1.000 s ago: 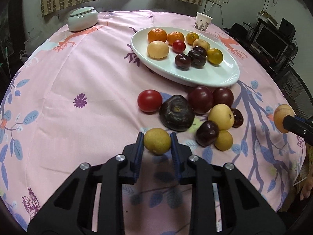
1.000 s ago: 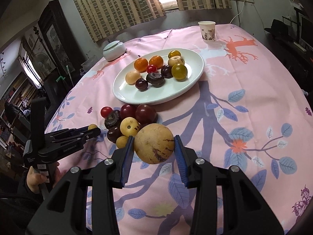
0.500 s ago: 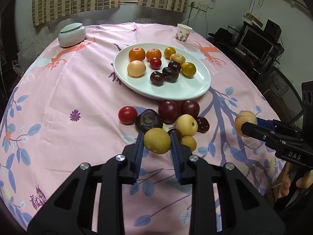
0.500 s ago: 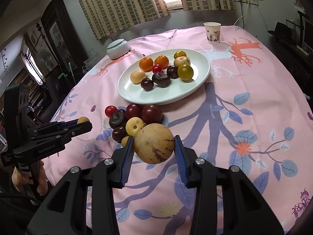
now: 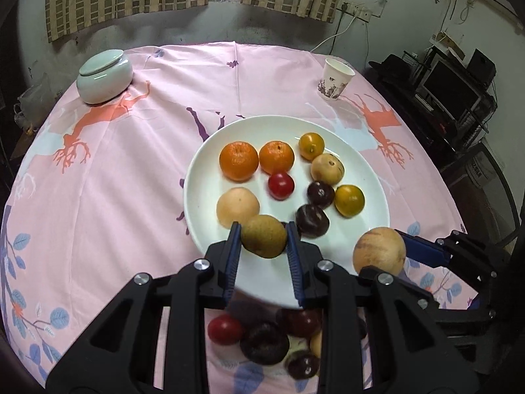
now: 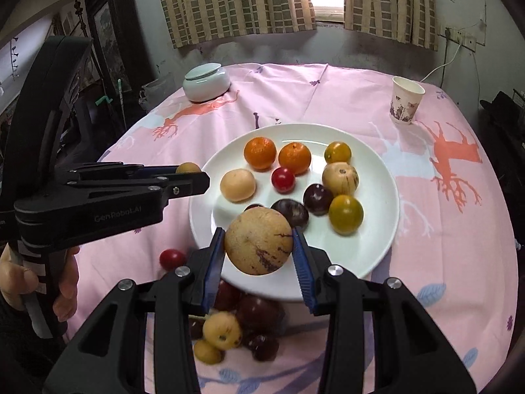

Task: Organize fruits
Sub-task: 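Carry both pears onto the white plate and open both grippers, then grasp a dark red plum with the right gripper while the left grasps a dark plum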

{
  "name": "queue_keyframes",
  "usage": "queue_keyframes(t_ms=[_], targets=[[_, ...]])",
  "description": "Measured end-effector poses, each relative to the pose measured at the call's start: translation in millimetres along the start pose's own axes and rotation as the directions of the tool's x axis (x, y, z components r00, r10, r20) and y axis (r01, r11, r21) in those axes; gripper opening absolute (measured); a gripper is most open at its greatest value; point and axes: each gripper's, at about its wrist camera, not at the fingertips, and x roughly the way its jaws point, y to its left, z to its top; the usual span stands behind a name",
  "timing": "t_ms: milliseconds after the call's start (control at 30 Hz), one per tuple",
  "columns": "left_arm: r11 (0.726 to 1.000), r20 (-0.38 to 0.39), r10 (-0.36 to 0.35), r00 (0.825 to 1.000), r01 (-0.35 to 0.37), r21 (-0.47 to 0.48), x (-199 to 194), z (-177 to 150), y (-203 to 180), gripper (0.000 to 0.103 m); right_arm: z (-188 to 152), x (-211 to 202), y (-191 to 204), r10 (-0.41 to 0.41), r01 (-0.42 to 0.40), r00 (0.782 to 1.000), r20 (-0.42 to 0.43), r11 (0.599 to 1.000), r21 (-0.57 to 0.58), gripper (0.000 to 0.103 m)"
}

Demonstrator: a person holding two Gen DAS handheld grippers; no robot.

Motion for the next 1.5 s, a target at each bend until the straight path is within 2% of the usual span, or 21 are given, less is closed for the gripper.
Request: queue_keyframes(t_ms=[133, 267, 433, 467, 500, 533, 567, 700, 767, 800, 867, 933, 1067, 1167, 1233, 1500], targets=[[1.000, -0.034, 0.003, 0.999, -0.003, -0.015, 31.9, 18.1, 0.9, 0.028, 21.8, 35.5, -10.0, -0.062, 0.061, 0.998, -0.017, 0.998, -0.018, 0.041], [0.999, -0.062, -0.014, 0.998, 0.013, -0.030, 53.9, 25.4, 2.8, 0.028, 30.1, 59.3, -14.9, -0.051, 0.049, 0.997, -0.054, 0.998, -0.028, 0.041], [0.999, -0.068, -0.012, 0.998, 0.010, -0.039, 65.0, 32.2, 6.8, 0.028, 33.6, 69.5, -18.0, -0.057, 0.056, 0.997, -0.051, 0.998, -0.034, 0.042], [0.999, -0.065, -0.007, 0.998, 0.004, -0.042, 64.9, 32.8, 8.0, 0.033, 34.0, 71.2, -18.0, -0.063, 0.061, 0.997, -0.051, 0.997, -0.045, 0.042], [0.999, -0.059, -0.001, 0.998, -0.002, -0.045, 63.4, 33.6, 8.9, 0.040, 33.8, 73.1, -15.3, -0.073, 0.069, 0.996, -0.057, 0.996, -0.064, 0.049], [0.999, -0.047, 0.005, 0.999, -0.007, -0.047, 59.0, 33.9, 9.6, 0.062, 33.5, 73.0, -13.8, -0.090, 0.085, 0.995, -0.054, 0.993, -0.080, 0.056], [0.999, -0.024, 0.010, 1.000, -0.011, -0.047, 52.1, 34.2, 10.4, 0.075, 33.2, 70.0, -12.1, -0.110, 0.106, 0.993, -0.035, 0.990, -0.093, 0.065], [0.999, 0.058, 0.038, 0.998, -0.037, -0.013, 10.1, 29.6, 7.7, 0.080, 31.0, 37.8, -11.2, -0.105, 0.106, 0.994, 0.010, 0.990, -0.090, 0.065], [0.999, 0.112, 0.048, 0.993, -0.048, -0.002, -20.2, 16.7, 7.8, 0.092, 21.6, 4.9, -9.9, -0.095, 0.099, 0.994, 0.050, 0.991, -0.085, 0.069], [0.999, 0.136, 0.052, 0.989, -0.053, 0.002, -34.1, 8.4, 7.9, 0.095, 14.6, -10.9, -8.7, -0.095, 0.101, 0.993, 0.071, 0.991, -0.086, 0.083], [0.998, 0.171, 0.063, 0.983, -0.066, 0.013, -58.9, -16.9, 7.8, 0.100, -5.8, -43.4, -4.8, -0.114, 0.126, 0.986, 0.125, 0.988, -0.094, 0.102], [0.998, 0.182, 0.057, 0.982, -0.062, 0.021, -74.5, -46.3, 6.8, 0.101, -36.7, -73.2, 0.6, -0.135, 0.154, 0.975, 0.178, 0.983, -0.102, 0.102], [0.998, 0.177, 0.061, 0.982, -0.061, -0.007, -81.9, -106.9, 4.1, 0.101, -94.8, -95.1, 9.2, -0.148, 0.160, 0.977, 0.152, 0.985, -0.068, 0.102], [0.996, 0.194, 0.089, 0.977, -0.082, -0.046, -83.1, -145.3, 3.4, 0.101, -126.6, -91.6, 14.7, -0.137, 0.140, 0.984, 0.115, 0.990, -0.016, 0.102], [0.995, 0.176, 0.097, 0.980, -0.092, -0.040, -81.0, -160.7, 2.0, 0.101, -133.4, -81.1, 16.4, -0.096, 0.097, 0.993, 0.066, 0.995, -0.013, 0.102], [0.991, 0.141, 0.124, 0.982, -0.116, -0.063, -83.3, -179.5, 16.0, 0.101, -127.1, -37.1, 13.8, -0.091, 0.091, 0.996, -0.022, 0.995, 0.030, 0.102]])
